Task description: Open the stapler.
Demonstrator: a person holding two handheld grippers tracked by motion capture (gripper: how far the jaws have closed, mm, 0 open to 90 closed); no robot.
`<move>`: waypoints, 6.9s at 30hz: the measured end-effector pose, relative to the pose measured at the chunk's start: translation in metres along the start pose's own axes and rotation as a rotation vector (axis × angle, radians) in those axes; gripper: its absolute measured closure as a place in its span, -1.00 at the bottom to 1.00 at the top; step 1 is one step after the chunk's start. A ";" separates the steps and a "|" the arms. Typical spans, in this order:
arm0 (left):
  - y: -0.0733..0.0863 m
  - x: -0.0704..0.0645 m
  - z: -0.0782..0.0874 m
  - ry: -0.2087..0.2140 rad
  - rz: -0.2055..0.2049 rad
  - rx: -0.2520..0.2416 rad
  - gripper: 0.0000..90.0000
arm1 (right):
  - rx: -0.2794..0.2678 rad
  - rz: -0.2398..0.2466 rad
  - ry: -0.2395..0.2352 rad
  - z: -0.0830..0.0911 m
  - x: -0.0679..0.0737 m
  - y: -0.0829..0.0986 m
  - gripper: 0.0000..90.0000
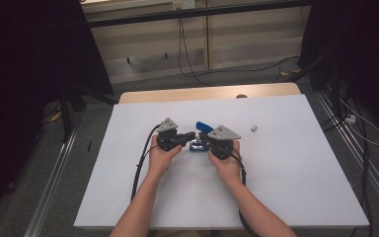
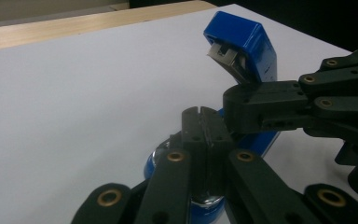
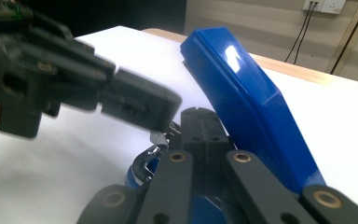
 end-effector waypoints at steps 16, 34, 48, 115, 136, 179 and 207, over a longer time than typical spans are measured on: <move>0.003 -0.001 -0.002 -0.030 -0.043 0.011 1.00 | -0.001 0.007 0.061 0.001 -0.002 -0.008 1.00; 0.009 -0.002 -0.004 -0.045 -0.058 0.034 1.00 | -0.004 -0.003 0.181 0.017 -0.017 -0.018 1.00; 0.009 -0.003 -0.004 -0.049 -0.059 0.039 1.00 | 0.019 0.013 0.224 0.029 -0.026 -0.019 1.00; 0.008 -0.004 -0.006 -0.058 -0.085 0.043 1.00 | 0.157 0.015 0.255 0.052 -0.077 0.017 1.00; -0.005 -0.005 0.007 -0.071 -0.047 -0.001 0.55 | 0.151 0.010 0.233 0.061 -0.086 0.015 0.91; -0.010 -0.004 0.039 -0.104 0.008 0.075 -0.67 | 0.193 -0.157 0.313 0.068 -0.146 0.012 -0.47; -0.009 0.000 0.045 -0.108 0.027 0.084 -0.70 | 0.275 -0.214 0.326 0.056 -0.166 0.020 -0.06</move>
Point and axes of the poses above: each handheld gripper's, and its own axes: z roughly backward along the jaws, y roughly out of its underside, x roughly to its left, the point moved 6 cm from there along -z, roughly forward along the jaws, and after that the axes turned 1 degree about x, right-handed, at the moved point
